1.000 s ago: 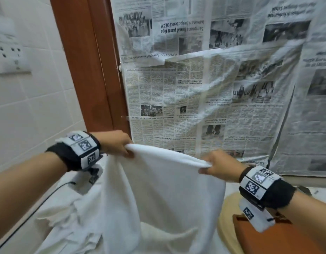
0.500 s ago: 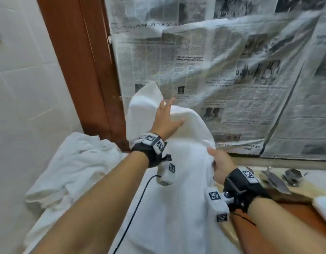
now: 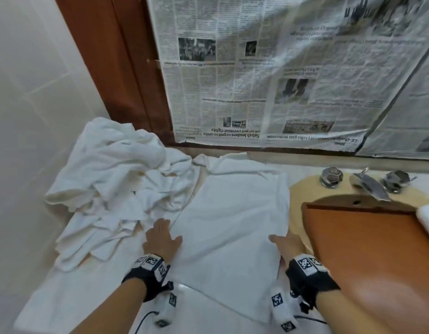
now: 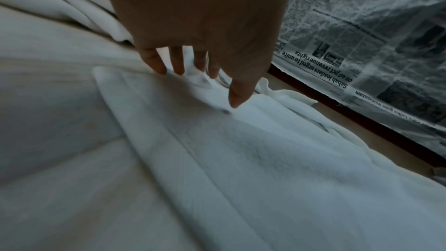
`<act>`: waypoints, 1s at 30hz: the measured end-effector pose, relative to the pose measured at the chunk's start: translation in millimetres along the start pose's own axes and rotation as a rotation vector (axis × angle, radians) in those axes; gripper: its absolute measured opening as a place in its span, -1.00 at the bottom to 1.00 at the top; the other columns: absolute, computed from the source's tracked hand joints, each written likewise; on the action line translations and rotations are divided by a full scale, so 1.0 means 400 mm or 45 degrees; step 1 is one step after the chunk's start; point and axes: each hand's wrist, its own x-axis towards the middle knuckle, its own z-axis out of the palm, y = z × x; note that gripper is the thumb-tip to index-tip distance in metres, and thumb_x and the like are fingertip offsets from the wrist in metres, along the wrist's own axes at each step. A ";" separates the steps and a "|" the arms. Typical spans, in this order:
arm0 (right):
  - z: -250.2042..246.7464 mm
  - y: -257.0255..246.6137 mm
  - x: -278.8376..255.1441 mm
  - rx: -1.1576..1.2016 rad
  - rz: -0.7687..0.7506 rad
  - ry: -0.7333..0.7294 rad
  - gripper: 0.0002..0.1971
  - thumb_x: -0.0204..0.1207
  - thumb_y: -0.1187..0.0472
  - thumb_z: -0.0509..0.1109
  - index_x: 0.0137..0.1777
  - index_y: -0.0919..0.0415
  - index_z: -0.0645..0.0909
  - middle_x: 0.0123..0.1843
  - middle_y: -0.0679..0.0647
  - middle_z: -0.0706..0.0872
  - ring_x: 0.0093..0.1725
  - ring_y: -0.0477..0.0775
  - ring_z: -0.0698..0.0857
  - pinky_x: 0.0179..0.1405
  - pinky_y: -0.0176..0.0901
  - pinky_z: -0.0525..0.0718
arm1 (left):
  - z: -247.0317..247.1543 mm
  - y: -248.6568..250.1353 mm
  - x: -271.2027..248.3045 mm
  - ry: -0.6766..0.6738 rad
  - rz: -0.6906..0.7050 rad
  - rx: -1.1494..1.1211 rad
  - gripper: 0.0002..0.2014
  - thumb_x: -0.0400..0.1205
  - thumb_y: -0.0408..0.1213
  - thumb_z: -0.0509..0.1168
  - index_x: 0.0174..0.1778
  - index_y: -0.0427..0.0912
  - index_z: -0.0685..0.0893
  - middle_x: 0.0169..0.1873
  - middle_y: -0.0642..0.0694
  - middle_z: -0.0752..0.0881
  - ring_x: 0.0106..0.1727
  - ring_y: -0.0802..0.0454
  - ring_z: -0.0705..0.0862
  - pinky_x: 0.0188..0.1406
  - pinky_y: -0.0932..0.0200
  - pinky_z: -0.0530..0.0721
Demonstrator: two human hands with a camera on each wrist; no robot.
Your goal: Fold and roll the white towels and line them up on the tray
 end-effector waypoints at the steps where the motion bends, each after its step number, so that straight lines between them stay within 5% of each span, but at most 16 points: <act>1: 0.005 0.007 0.003 -0.035 -0.049 -0.006 -0.17 -0.06 -0.01 0.52 0.30 0.30 0.56 0.12 0.24 0.75 0.01 0.31 0.76 0.07 0.24 0.75 | 0.006 -0.001 -0.001 0.017 0.025 -0.007 -0.33 0.60 0.04 0.31 0.61 -0.04 0.27 0.63 0.04 0.12 0.54 -0.13 0.28 0.39 -0.13 0.45; 6: -0.011 -0.069 -0.181 -0.092 -0.127 -0.125 -0.70 0.50 0.30 0.35 0.20 0.40 0.64 0.09 0.30 0.74 0.07 0.32 0.73 0.15 0.20 0.71 | 0.024 0.016 -0.030 0.113 0.167 0.301 -0.40 0.66 0.06 0.20 0.60 -0.05 0.25 0.64 0.03 0.10 0.53 -0.05 0.32 0.30 -0.06 0.49; 9: -0.046 -0.094 -0.258 0.328 -0.275 -0.198 -0.81 0.61 0.38 0.26 0.04 0.19 0.69 -0.08 0.10 0.80 -0.09 0.13 0.76 0.01 0.05 0.70 | 0.046 0.008 -0.053 0.161 0.199 0.346 -0.45 0.71 0.03 0.13 0.60 -0.09 0.30 0.62 -0.03 0.20 0.49 -0.09 0.38 0.26 -0.05 0.49; 12: -0.073 -0.087 -0.248 0.323 -0.304 -0.066 -0.86 0.57 0.21 0.31 -0.05 0.28 0.64 -0.08 0.22 0.77 -0.10 0.22 0.74 0.00 0.12 0.69 | 0.049 0.011 -0.066 0.132 0.136 0.322 -0.47 0.72 0.00 0.12 0.58 -0.13 0.31 0.46 -0.15 0.38 0.40 -0.13 0.49 0.24 -0.04 0.50; 14: -0.075 -0.064 -0.225 0.199 -0.215 -0.058 -0.70 0.46 0.09 0.39 0.05 0.33 0.66 -0.02 0.29 0.78 -0.03 0.34 0.75 0.03 0.19 0.70 | 0.037 0.021 -0.057 0.000 0.033 0.098 -0.47 0.71 -0.05 0.17 0.57 -0.17 0.29 0.42 -0.21 0.47 0.39 -0.17 0.52 0.30 -0.03 0.48; 18: -0.060 -0.023 -0.245 0.110 -0.018 -0.222 -0.80 0.58 0.34 0.36 0.15 0.40 0.65 0.04 0.31 0.76 0.01 0.33 0.74 -0.06 0.08 0.69 | 0.006 0.014 -0.039 -0.285 0.001 -0.165 -0.52 0.63 -0.12 0.32 0.42 -0.27 0.49 0.34 -0.24 0.62 0.34 -0.20 0.59 0.32 0.00 0.54; 22: -0.079 -0.012 -0.275 0.220 -0.016 -0.222 -0.88 0.58 0.44 0.31 -0.01 0.33 0.67 -0.14 0.21 0.77 -0.22 0.18 0.72 -0.34 -0.13 0.62 | -0.055 -0.029 -0.074 -0.660 0.090 -0.631 -0.68 0.55 -0.26 0.47 0.20 -0.26 0.69 0.13 -0.17 0.77 0.11 -0.09 0.74 0.02 0.14 0.69; 25: -0.084 0.001 -0.270 0.062 0.098 -0.138 -0.93 0.50 0.44 0.31 -0.20 0.35 0.55 -0.39 0.20 0.64 -0.49 0.12 0.62 -0.57 -0.23 0.53 | -0.093 -0.074 -0.091 -0.897 0.173 -0.367 -0.57 0.50 -0.04 0.50 0.24 -0.12 0.67 0.14 -0.01 0.76 0.10 0.08 0.73 0.02 0.28 0.65; 26: -0.081 0.004 -0.268 -0.002 0.119 -0.125 -0.95 0.48 0.38 0.35 -0.18 0.35 0.54 -0.35 0.22 0.65 -0.45 0.15 0.65 -0.54 -0.18 0.62 | -0.091 -0.081 -0.091 -0.893 0.216 -0.127 -0.54 0.50 0.09 0.46 0.22 -0.08 0.65 0.13 0.05 0.73 0.09 0.11 0.70 0.05 0.26 0.62; 28: -0.065 0.009 -0.260 -0.079 0.148 -0.081 -0.75 0.40 0.22 0.46 0.00 0.34 0.59 -0.10 0.27 0.73 -0.17 0.29 0.75 -0.18 0.12 0.79 | -0.076 -0.074 -0.078 -0.760 0.226 0.157 -0.58 0.55 0.19 0.35 0.10 -0.06 0.53 0.02 0.06 0.62 0.02 0.08 0.59 -0.02 0.20 0.53; 30: -0.050 0.032 -0.235 -0.148 0.077 -0.038 -0.61 0.33 0.11 0.45 0.11 0.31 0.62 0.01 0.26 0.75 -0.04 0.31 0.75 0.03 0.14 0.75 | -0.057 -0.048 -0.067 -0.573 0.192 0.040 -0.62 0.60 0.17 0.31 0.05 -0.07 0.46 -0.03 -0.01 0.58 0.03 -0.01 0.58 -0.08 0.16 0.48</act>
